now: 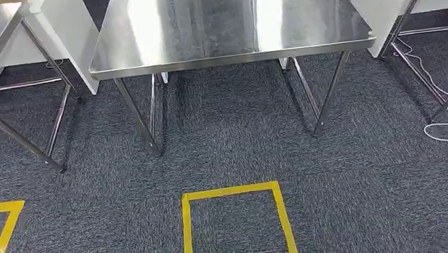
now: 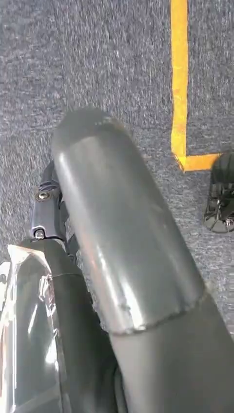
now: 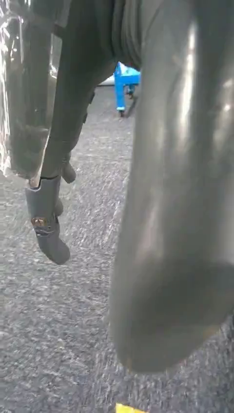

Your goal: Take the parts from the cabinet and place them on the table.

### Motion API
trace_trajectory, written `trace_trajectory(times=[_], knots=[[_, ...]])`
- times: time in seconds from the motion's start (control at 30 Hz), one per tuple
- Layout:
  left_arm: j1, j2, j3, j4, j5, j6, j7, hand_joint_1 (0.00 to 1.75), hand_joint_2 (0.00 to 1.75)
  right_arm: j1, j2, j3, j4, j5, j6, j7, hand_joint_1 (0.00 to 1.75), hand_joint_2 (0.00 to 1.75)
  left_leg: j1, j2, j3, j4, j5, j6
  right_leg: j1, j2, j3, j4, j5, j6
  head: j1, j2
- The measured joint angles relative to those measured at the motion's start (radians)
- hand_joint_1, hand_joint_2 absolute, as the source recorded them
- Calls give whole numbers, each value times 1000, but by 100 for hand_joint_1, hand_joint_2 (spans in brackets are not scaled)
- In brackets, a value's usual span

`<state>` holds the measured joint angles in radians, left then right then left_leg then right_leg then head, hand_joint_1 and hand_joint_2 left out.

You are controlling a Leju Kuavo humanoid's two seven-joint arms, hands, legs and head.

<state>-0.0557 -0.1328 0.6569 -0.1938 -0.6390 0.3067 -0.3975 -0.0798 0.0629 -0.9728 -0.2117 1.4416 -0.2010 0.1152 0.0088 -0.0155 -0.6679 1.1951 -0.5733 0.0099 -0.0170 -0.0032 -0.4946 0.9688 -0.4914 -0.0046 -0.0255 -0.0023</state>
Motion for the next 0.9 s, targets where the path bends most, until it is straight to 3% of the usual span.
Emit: trace_trajectory(times=[0.03, 0.07, 0.1, 0.13, 0.2, 0.23, 0.27, 0.37, 0.4, 0.43, 0.47, 0.53, 0.57, 0.6, 0.63, 0.7, 0.73, 0.8, 0.87, 0.9], knots=[[0, 0, 0, 0, -2, 0, 1, 0, 0, 2, 0, 1, 0, 4, 4, 0, 0, 0, 3, 1, -33, 78, -31, -7, 1, -7, -2, 0, 1, -2, -1, 0], [1, 0, 0, 0, -2, 0, 2, 0, 0, 2, 0, 2, 0, 6, 8, 1, 0, 0, 6, 3, -51, 120, -38, -11, 2, -15, -4, 1, 1, -2, 0, 0], [2, 0, 0, 0, -2, 1, 4, 0, 0, 2, 0, 4, 0, 11, 18, 1, 0, 0, 10, 5, -45, 114, -21, -15, 1, -23, -4, 1, 1, -1, -2, 0], [2, 1, 0, 0, -2, 2, 5, 0, 0, 2, 0, 7, 0, 15, 27, 1, 0, 0, 15, 10, -21, 70, 12, -19, 1, -27, -4, 4, 1, -1, -2, 0], [0, 3, 0, 0, -2, 3, 7, 0, 0, 1, 1, 14, 0, 21, 37, 1, 0, 0, 22, 39, 74, -108, 96, -22, -2, -39, -5, 13, -6, 7, -2, 0], [-3, 2, 0, 0, -2, 3, 7, 0, 0, 0, 0, 16, 0, 22, 39, 1, 0, 0, 20, 73, 99, -159, 89, -22, 3, -46, -6, 19, -11, 15, -2, 0], [-7, 0, 0, 0, -2, 3, 8, 0, 0, 0, -3, 18, 0, 23, 39, 1, 0, 0, 13, 67, 97, -168, 90, -8, 14, -52, -12, 26, -17, 24, -3, 0], [-6, 0, 0, 0, -2, 3, 8, 0, 0, -1, -3, 21, 0, 21, 39, 0, 0, 0, 2, 40, 87, -167, 94, 12, 17, -76, -11, 18, -12, 37, 3, 0], [-6, 0, 0, 0, -2, 4, 8, 0, 0, -2, -4, 23, 0, 21, 38, 0, 0, 0, 8, 30, 90, -178, 105, 28, 18, -79, -15, 25, -19, 44, 1, 0], [-5, -1, 1, 0, -3, 4, 8, 0, 0, -4, -8, 24, 0, 21, 38, 0, 0, 0, 6, 26, 88, -180, 108, 33, 8, -49, -26, 50, -38, 46, 3, 0], [-6, 0, 1, 0, -3, 6, 9, 0, 0, -4, -5, 25, 0, 21, 38, 0, 0, 0, 8, 19, 84, -180, 112, 39, 7, -25, -53, 109, -76, 38, 5, 0], [-8, -2, 1, 0, -6, 6, 10, 0, 0, -1, -5, 26, 0, 24, 40, 0, 0, 0, 7, 0, 75, -180, 116, 45, 4, -9, -127, 270, -147, 30, 4, 0], [-8, -2, 1, 0, -6, 6, 11, 0, 0, -1, -5, 26, 0, 24, 42, 0, 0, 0, 5, -12, 71, -180, 118, 47, 6, -6, -153, 331, -165, 33, 5, 0], [-6, -2, 1, 0, -6, 6, 11, 0, 0, 1, -6, 26, 0, 24, 42, 0, 0, 0, 5, -22, 70, -180, 121, 46, 5, -4, -157, 344, -162, 39, 4, 0], [-4, -3, 1, 0, -6, 7, 12, 0, 0, 4, -6, 26, 0, 24, 42, 1, 0, 0, 5, -25, 69, -180, 123, 46, 5, -4, -135, 304, -140, 47, 5, 0], [-1, -3, 2, 0, -7, 9, 13, 0, 0, 0, -8, 27, 0, 25, 41, 1, 0, 0, 5, -38, 69, -180, 126, 41, 3, -1, -50, 136, -72, 64, 5, 0], [-1, -5, 2, 0, -9, 10, 13, 0, 0, -3, -9, 27, 0, 24, 40, 1, 0, 0, 5, -41, 69, -179, 128, 37, 0, 8, -7, 51, -47, 65, 6, 0], [-1, -5, 2, 0, -11, 11, 15, 0, 0, -5, -9, 27, 0, 23, 39, 9, 0, 0, -4, -42, 67, -176, 130, 26, 10, 14, -8, 22, -33, 43, 3, 0], [0, -5, 2, 0, -12, 10, 18, 0, 0, -5, -8, 27, 0, 22, 38, 16, 0, 0, 0, -43, 68, -179, 136, 15, 15, 13, -11, 27, -27, 32, 3, 0], [2, -5, 2, 0, -12, 8, 18, 0, 0, -4, -7, 27, 0, 21, 38, 18, 0, 0, 0, -47, 65, -178, 141, 7, 9, 9, -14, 22, -16, 20, 3, 0]])
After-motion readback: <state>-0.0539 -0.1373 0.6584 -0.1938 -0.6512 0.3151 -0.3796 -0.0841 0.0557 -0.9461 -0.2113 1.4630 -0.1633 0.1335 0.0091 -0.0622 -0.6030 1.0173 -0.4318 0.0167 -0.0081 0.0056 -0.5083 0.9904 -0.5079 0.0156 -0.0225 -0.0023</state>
